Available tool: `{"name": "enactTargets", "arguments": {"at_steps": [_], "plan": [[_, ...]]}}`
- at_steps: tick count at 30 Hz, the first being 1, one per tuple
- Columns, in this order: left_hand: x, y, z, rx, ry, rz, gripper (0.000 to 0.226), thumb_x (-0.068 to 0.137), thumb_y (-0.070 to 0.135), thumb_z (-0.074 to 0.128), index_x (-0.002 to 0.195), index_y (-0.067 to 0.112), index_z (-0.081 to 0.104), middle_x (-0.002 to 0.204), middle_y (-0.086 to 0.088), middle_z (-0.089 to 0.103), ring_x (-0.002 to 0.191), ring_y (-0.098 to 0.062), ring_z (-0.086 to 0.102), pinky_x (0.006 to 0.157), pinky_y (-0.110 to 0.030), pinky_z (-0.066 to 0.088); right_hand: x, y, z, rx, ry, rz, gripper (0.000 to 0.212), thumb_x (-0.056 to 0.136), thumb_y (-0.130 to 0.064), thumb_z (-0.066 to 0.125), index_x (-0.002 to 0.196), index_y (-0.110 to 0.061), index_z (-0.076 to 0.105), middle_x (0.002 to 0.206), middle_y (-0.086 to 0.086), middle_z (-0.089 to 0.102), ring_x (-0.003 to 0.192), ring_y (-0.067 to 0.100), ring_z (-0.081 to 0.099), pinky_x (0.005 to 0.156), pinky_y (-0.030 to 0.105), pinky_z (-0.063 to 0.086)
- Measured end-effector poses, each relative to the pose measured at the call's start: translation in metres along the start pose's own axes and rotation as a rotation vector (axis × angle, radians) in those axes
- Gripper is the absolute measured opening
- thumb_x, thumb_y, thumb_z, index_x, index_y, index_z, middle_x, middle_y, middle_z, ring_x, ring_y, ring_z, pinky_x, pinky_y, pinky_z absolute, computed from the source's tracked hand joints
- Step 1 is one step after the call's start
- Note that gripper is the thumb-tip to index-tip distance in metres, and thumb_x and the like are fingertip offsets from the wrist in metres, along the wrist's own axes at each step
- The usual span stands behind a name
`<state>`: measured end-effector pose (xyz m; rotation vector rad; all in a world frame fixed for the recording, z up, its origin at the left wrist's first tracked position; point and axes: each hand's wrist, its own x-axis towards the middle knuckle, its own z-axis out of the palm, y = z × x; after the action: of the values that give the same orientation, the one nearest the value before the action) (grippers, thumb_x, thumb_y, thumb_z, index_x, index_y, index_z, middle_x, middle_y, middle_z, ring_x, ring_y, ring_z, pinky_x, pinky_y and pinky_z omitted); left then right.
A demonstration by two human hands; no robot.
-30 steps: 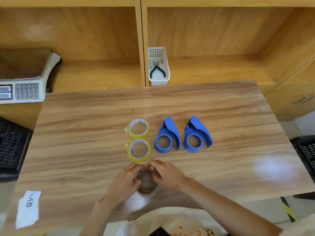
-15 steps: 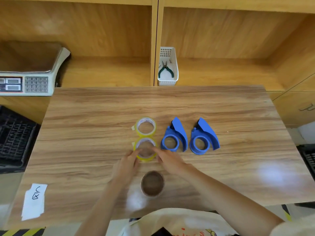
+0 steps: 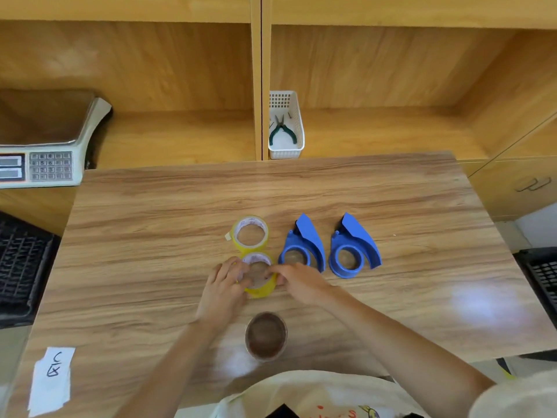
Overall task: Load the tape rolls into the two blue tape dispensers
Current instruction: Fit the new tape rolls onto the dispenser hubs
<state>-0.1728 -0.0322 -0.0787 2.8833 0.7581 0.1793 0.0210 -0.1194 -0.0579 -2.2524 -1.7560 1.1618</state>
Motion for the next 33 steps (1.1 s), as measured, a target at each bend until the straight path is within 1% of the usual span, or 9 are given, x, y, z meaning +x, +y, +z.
{"name": "enactTargets", "arguments": {"at_steps": [4, 7, 11, 15, 19, 23, 27, 30, 33], "plan": [[0.012, 0.007, -0.010, 0.009, 0.038, 0.058, 0.041, 0.058, 0.018, 0.087, 0.094, 0.018, 0.067, 0.108, 0.001, 0.067, 0.120, -0.025, 0.053, 0.095, -0.038, 0.034, -0.008, 0.022, -0.036, 0.153, -0.072, -0.062, 0.064, 0.085, 0.007, 0.033, 0.122, -0.037, 0.060, 0.100, -0.007, 0.064, 0.091, 0.021, 0.064, 0.082, 0.046, 0.054], [0.033, 0.013, -0.019, 0.005, 0.111, 0.128, 0.031, 0.069, 0.014, 0.079, 0.095, 0.018, 0.064, 0.107, 0.003, 0.066, 0.123, -0.025, 0.054, 0.099, -0.037, 0.035, -0.012, 0.033, -0.066, 0.249, -0.100, -0.040, 0.062, 0.083, 0.004, 0.028, 0.111, -0.037, 0.065, 0.099, -0.002, 0.069, 0.087, 0.016, 0.063, 0.081, 0.037, 0.055], [0.060, 0.029, -0.022, -0.019, 0.114, 0.175, 0.029, 0.068, 0.010, 0.076, 0.092, 0.019, 0.063, 0.101, 0.004, 0.066, 0.114, -0.023, 0.055, 0.096, -0.037, 0.037, -0.020, 0.045, -0.095, 0.280, -0.122, 0.033, 0.064, 0.084, 0.010, 0.024, 0.113, -0.029, 0.065, 0.090, -0.003, 0.067, 0.082, 0.015, 0.059, 0.082, 0.031, 0.049], [0.071, 0.046, -0.016, 0.002, 0.000, 0.170, 0.028, 0.062, 0.018, 0.081, 0.085, 0.020, 0.064, 0.095, 0.004, 0.065, 0.105, -0.021, 0.054, 0.089, -0.036, 0.038, -0.025, 0.057, -0.092, 0.193, -0.108, 0.085, 0.053, 0.091, 0.004, 0.030, 0.119, -0.024, 0.065, 0.084, -0.005, 0.061, 0.073, 0.008, 0.056, 0.083, 0.029, 0.047], [0.071, 0.057, -0.005, 0.017, -0.127, 0.154, 0.035, 0.057, 0.027, 0.086, 0.082, 0.019, 0.063, 0.090, 0.005, 0.064, 0.098, -0.022, 0.059, 0.089, -0.034, 0.034, -0.029, 0.060, -0.075, 0.017, -0.048, 0.093, 0.040, 0.100, -0.011, 0.035, 0.122, -0.029, 0.064, 0.100, -0.001, 0.063, 0.087, 0.017, 0.057, 0.078, 0.037, 0.046], [0.070, 0.061, 0.006, 0.057, -0.145, 0.140, 0.032, 0.057, 0.026, 0.083, 0.082, 0.018, 0.064, 0.087, 0.003, 0.064, 0.091, -0.024, 0.063, 0.085, -0.034, 0.035, -0.029, 0.058, -0.056, -0.118, 0.020, 0.080, 0.031, 0.103, -0.022, 0.040, 0.125, -0.030, 0.061, 0.119, 0.005, 0.056, 0.110, 0.027, 0.058, 0.085, 0.045, 0.049], [0.072, 0.064, 0.010, 0.047, -0.161, 0.099, 0.039, 0.048, 0.021, 0.087, 0.079, 0.016, 0.065, 0.084, 0.002, 0.064, 0.083, -0.022, 0.064, 0.067, -0.035, 0.052, -0.023, 0.056, -0.049, -0.150, 0.017, 0.114, 0.031, 0.103, -0.023, 0.040, 0.127, -0.028, 0.059, 0.123, 0.008, 0.054, 0.110, 0.032, 0.059, 0.083, 0.047, 0.051], [0.074, 0.066, 0.013, -0.013, -0.180, 0.062, 0.049, 0.036, 0.020, 0.094, 0.075, 0.014, 0.064, 0.082, 0.002, 0.064, 0.076, -0.019, 0.065, 0.049, -0.029, 0.051, -0.021, 0.054, -0.046, -0.158, 0.017, 0.137, 0.031, 0.103, -0.022, 0.038, 0.126, -0.024, 0.057, 0.123, 0.010, 0.055, 0.110, 0.035, 0.059, 0.085, 0.049, 0.051], [0.076, 0.067, 0.014, -0.050, -0.185, 0.060, 0.056, 0.031, 0.023, 0.096, 0.075, 0.015, 0.063, 0.081, 0.002, 0.064, 0.074, -0.017, 0.066, 0.045, -0.024, 0.049, -0.019, 0.054, -0.045, -0.151, 0.024, 0.146, 0.028, 0.103, -0.021, 0.037, 0.124, -0.022, 0.056, 0.119, 0.011, 0.055, 0.105, 0.036, 0.059, 0.083, 0.048, 0.051]]}}
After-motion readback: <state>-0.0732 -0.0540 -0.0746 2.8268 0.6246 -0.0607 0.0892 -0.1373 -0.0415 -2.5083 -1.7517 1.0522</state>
